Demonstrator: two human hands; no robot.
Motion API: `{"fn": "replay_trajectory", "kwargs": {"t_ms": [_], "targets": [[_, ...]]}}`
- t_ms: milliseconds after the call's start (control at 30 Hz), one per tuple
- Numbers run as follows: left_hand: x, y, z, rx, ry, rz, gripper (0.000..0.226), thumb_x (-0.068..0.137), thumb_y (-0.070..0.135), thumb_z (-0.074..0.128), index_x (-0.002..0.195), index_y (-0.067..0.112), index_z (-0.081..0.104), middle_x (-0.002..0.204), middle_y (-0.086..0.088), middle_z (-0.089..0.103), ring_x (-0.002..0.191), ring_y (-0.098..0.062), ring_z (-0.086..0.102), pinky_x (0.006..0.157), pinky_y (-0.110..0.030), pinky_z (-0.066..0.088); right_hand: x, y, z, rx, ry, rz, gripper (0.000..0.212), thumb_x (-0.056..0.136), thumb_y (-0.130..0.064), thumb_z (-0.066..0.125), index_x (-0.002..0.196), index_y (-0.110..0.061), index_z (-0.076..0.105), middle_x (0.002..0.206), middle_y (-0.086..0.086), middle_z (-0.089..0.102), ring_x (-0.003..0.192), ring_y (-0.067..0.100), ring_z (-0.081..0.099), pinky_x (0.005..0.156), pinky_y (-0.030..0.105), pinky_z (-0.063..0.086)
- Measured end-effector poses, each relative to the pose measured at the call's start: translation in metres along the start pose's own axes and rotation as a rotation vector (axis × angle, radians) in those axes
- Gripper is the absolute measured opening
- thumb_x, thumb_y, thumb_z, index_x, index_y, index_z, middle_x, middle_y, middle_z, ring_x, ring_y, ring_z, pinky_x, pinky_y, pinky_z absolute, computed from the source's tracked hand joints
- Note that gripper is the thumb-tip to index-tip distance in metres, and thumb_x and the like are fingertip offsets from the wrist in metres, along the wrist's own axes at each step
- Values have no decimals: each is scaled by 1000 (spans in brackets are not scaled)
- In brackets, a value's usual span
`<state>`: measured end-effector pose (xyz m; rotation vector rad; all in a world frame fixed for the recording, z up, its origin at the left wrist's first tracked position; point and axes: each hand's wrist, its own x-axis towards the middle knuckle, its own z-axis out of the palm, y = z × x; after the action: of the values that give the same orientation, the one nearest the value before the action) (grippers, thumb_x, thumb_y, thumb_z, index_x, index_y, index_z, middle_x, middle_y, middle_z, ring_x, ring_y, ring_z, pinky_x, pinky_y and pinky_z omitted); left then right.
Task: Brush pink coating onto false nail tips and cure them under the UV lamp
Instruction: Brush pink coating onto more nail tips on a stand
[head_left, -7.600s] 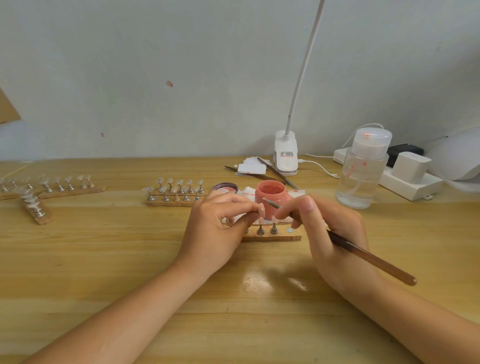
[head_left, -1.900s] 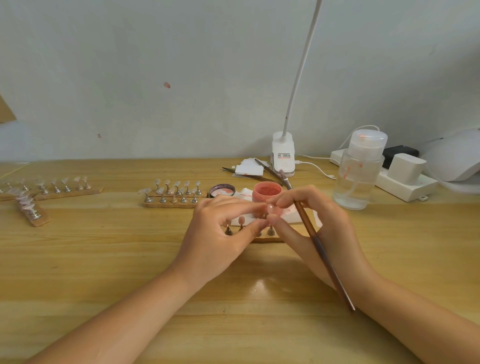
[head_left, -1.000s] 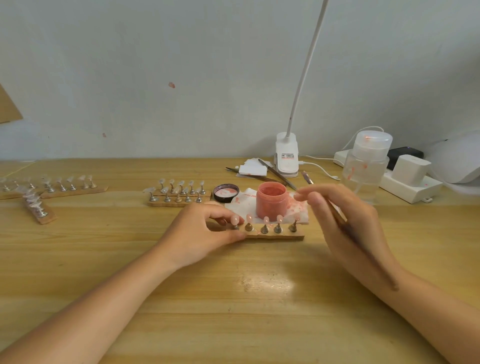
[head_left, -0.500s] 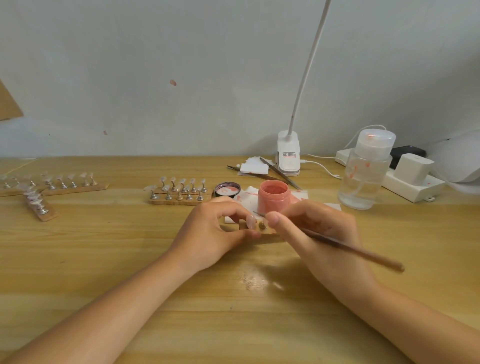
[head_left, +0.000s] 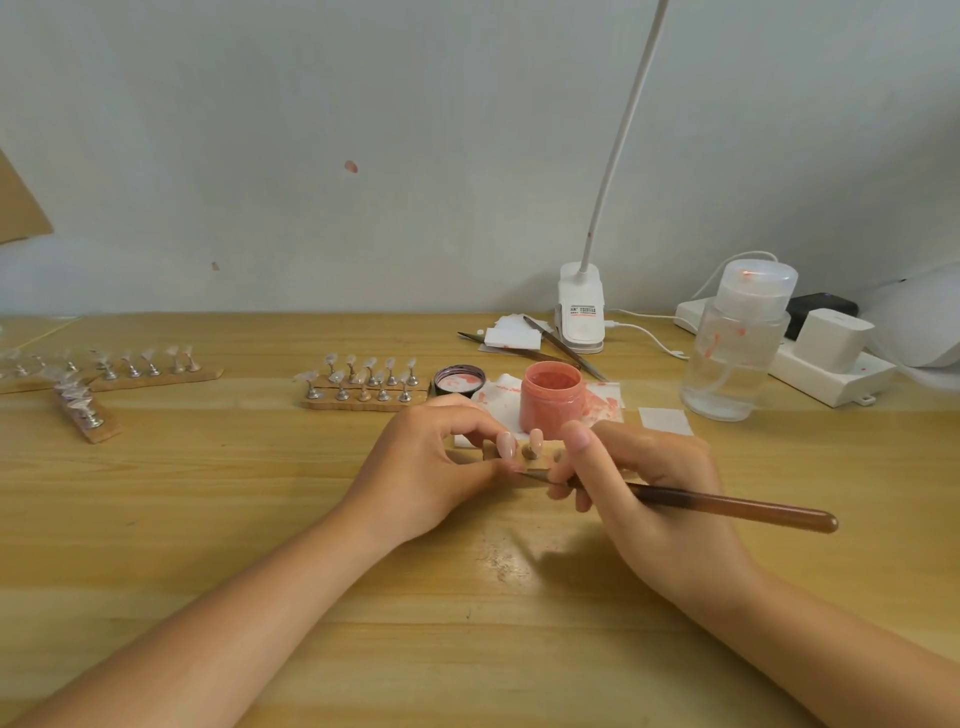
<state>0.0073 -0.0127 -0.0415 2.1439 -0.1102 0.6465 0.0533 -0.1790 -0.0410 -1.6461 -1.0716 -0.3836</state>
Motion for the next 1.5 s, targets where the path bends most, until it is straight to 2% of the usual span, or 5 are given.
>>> {"fn": "replay_trajectory", "kwargs": {"t_ms": [933,1067,1200,1333,1500], "targets": [[0,-2,0,9,-8,-3,30,64,8,78,59,34,63,75,21,61,70,4,53,65,-11,42,3,-1,0,-108,11,-77,27,89,-32,49,70,-24,65,62,-17,57,61,-5,51,56,8,38],[0,-2,1,10,2,3,32,63,7,78,58,35,62,74,23,61,69,5,53,64,-9,40,0,1,-1,-48,-44,-64,35,92,-36,45,65,-23,63,59,-7,59,58,5,55,53,22,43],[0,-3,0,7,-14,-2,23,64,8,78,62,28,67,76,22,62,70,6,53,64,-9,41,3,-1,0,-125,-13,-88,28,89,-33,49,70,-23,68,63,-7,62,64,2,54,58,12,40],[0,-2,0,-3,9,-32,28,63,10,77,57,34,64,75,19,63,69,5,54,63,-10,43,0,-3,-2,-79,-100,-67,33,91,-36,46,68,-26,67,61,-6,62,61,9,57,57,27,43],[-2,1,-1,3,8,-74,28,64,10,80,58,32,64,74,9,64,69,3,54,66,-15,46,5,-2,-15,-142,96,-118,17,82,-32,58,77,-19,68,72,-10,64,68,6,57,64,18,43]]}}
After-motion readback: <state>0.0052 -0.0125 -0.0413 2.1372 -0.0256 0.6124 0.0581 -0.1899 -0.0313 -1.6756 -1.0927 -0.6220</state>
